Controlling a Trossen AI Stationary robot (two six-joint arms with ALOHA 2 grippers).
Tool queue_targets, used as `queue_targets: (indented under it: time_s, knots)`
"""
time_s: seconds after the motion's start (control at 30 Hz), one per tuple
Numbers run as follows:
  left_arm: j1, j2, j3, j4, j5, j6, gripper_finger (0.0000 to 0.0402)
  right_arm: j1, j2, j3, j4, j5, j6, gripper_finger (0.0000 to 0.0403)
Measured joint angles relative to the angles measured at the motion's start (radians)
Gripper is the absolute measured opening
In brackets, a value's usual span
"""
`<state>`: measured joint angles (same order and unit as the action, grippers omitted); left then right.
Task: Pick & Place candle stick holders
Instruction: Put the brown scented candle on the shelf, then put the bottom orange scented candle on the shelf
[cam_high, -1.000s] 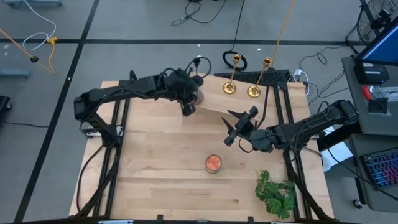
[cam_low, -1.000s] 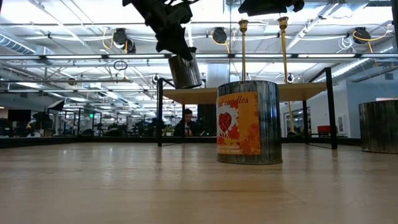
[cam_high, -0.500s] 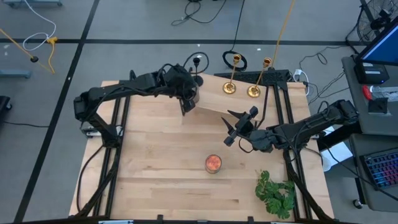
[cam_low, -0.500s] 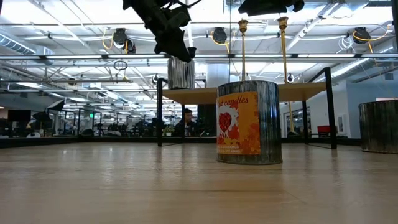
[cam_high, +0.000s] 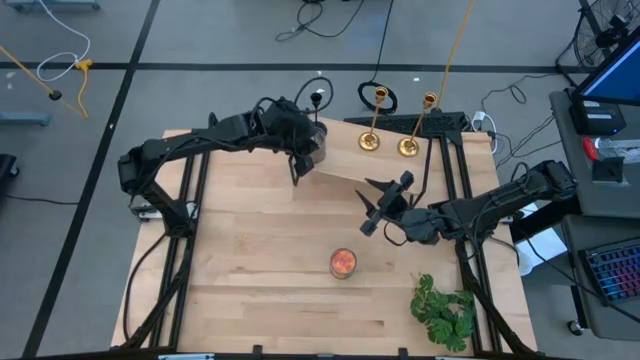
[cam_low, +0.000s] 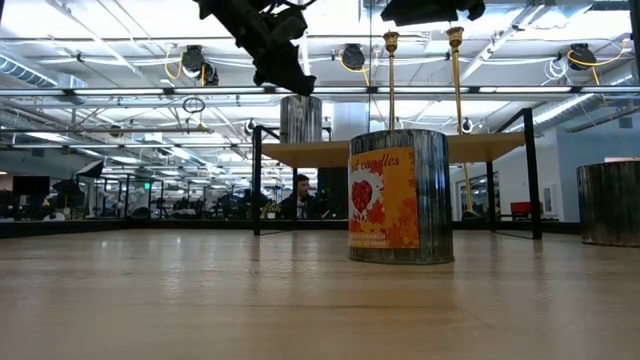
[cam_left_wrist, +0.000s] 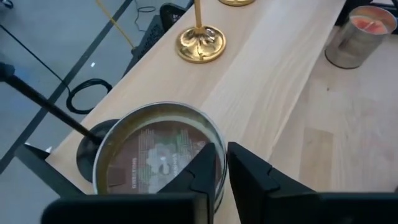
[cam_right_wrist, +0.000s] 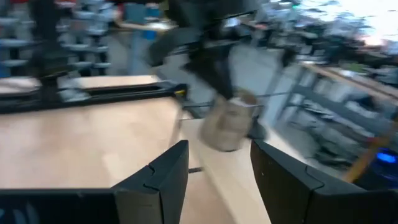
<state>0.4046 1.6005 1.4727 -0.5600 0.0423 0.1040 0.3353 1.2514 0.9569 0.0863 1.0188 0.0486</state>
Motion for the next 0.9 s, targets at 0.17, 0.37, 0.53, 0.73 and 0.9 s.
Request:
queue_targets:
  time_s: [0.17,0.37,0.53,0.73,0.9]
  knots:
    - [-0.006,-0.013,0.0,0.032,0.001,0.008,0.0065,-0.001,0.005,0.0,-0.007,-0.294,-0.006,0.0173]
    - [-0.047,-0.111,-0.001,0.031,0.001,0.053,0.0067,0.015,0.06,0.0,0.012,-0.651,0.105,0.0175]
    - [-0.103,-0.215,-0.001,0.031,0.001,0.081,0.0058,0.04,0.146,0.0,0.022,-0.73,0.262,0.0172]
    - [-0.156,-0.303,0.0,-0.012,0.002,0.078,0.0031,0.042,0.245,0.096,-0.002,-0.875,0.302,0.0171]
    - [-0.173,-0.329,0.001,-0.062,0.001,0.07,0.0014,0.059,0.32,0.266,-0.196,-0.937,0.238,0.0171]
